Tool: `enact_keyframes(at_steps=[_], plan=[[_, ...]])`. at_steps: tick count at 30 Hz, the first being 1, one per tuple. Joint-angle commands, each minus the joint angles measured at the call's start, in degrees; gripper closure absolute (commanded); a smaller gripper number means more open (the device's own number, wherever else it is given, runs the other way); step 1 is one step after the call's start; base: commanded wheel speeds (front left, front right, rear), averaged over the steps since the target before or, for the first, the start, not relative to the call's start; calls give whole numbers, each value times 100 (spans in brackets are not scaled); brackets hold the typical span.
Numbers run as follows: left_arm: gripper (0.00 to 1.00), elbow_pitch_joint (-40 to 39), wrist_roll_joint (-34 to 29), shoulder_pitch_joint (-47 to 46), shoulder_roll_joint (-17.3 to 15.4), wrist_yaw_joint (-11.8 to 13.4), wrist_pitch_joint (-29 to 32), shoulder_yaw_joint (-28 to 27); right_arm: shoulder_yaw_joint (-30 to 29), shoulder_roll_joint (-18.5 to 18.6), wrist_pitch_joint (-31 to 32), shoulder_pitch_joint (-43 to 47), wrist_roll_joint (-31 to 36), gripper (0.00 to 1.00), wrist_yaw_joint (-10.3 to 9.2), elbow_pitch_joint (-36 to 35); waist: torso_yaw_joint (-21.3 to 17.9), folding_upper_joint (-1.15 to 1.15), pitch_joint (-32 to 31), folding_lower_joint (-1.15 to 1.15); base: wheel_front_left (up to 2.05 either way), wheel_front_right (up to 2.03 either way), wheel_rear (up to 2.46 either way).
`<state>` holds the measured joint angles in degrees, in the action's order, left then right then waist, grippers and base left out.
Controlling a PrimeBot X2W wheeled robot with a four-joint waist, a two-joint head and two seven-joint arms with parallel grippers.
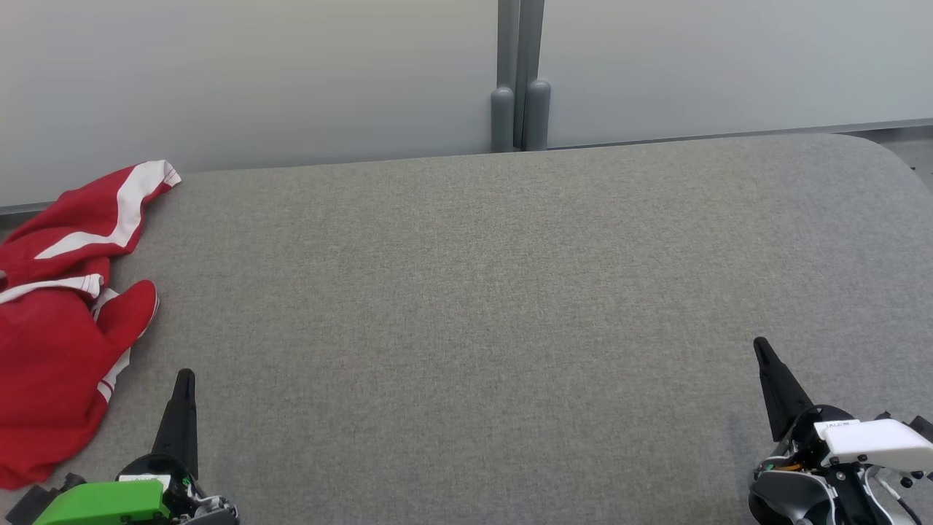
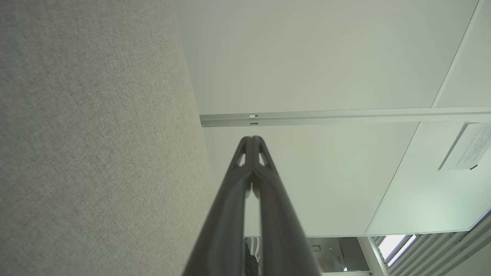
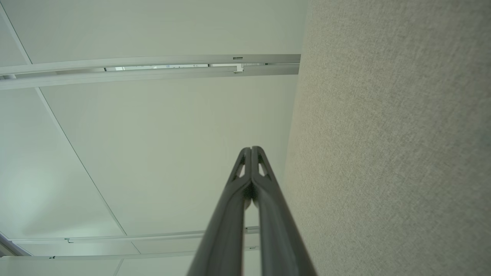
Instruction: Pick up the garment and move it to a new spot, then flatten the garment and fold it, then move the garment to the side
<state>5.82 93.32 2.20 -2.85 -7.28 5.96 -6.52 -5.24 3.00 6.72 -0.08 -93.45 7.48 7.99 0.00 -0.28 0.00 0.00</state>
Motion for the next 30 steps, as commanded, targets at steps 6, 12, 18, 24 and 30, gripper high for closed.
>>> enact_keyframes(at_steps=[6, 12, 18, 24, 30], plan=[[100, -13, -7, -85, 4, -13, 2, -17, -21, 7, 22, -42, 50, 100, 2, 10, 0, 28, 0, 0, 0, 0, 0], [100, -13, -7, -85, 4, -13, 2, -17, -22, 7, 22, -42, 41, 100, 2, 10, 0, 28, 0, 0, 0, 0, 0], [100, -13, -7, -85, 5, -13, 2, -17, -22, 6, 23, -42, 41, 100, 2, 10, 0, 28, 0, 0, 0, 0, 0], [100, -13, -7, -85, 5, -13, 2, -18, -23, 5, 24, -42, 42, 100, 2, 10, 0, 28, 0, 0, 0, 0, 0], [100, -13, -8, -85, 5, -13, 3, -18, -23, 4, 25, -42, 42, 100, 3, 10, 0, 28, 0, 0, 0, 0, 0]])
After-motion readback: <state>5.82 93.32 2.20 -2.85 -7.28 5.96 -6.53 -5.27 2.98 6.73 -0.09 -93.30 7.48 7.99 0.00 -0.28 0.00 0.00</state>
